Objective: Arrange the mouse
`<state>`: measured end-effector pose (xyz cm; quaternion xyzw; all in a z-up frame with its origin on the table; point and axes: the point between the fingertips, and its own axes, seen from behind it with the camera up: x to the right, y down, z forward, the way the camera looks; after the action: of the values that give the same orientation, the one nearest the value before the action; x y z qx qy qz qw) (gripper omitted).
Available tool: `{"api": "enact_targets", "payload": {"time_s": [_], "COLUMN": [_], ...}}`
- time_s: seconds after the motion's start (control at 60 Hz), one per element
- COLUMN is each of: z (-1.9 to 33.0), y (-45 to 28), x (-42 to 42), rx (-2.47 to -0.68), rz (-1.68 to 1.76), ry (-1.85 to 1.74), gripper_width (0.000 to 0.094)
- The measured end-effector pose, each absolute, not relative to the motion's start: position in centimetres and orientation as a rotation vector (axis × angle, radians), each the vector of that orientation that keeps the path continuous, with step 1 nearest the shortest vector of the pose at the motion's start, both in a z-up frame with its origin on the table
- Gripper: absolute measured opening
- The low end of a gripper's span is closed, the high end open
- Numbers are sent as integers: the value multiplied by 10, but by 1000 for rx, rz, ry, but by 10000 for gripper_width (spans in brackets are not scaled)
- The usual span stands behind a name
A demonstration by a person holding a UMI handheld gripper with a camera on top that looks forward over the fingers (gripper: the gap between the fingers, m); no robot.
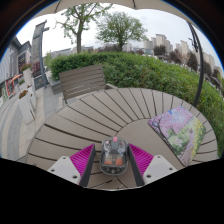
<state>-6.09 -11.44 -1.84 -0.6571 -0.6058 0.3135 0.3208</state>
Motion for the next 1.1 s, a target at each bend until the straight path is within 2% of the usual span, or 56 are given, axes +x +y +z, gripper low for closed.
{"api": "enact_targets", "payload": {"time_s": [0.067,0.183,0.267,0.383,0.5,0.583,0.65,0.8,0.883,0.967,1.0,1.017,1.05,1.067,1.1], "z": [-20,-18,0,59,121,134,119,38,-1,-18,-16,-16,-14,-11,-5], "y": [-106,-110,-108,-97,-37,27,81,158,173,178,177,178,182,184,186], "x": [-65,-70,-72,-85,-112,-129,-137,-129,-119,-111,-111,-109,-105,-104,-100], "rx": [-1737,-1742,-1728,-1727,-1682,-1681,-1703,-1785,-1811,-1822,-1805,-1811,-1827,-1829,-1834], "rz": [801,827,863,965,990,950,874,768,735,738,758,749,721,714,695], "ry": [-1578,-1618,-1625,-1588,-1502,-1448,-1429,-1478,-1524,-1539,-1550,-1554,-1552,-1551,-1546], "gripper_width": [465,431,417,415,415,414,413,415,419,462,534,610,820,860,818]}}
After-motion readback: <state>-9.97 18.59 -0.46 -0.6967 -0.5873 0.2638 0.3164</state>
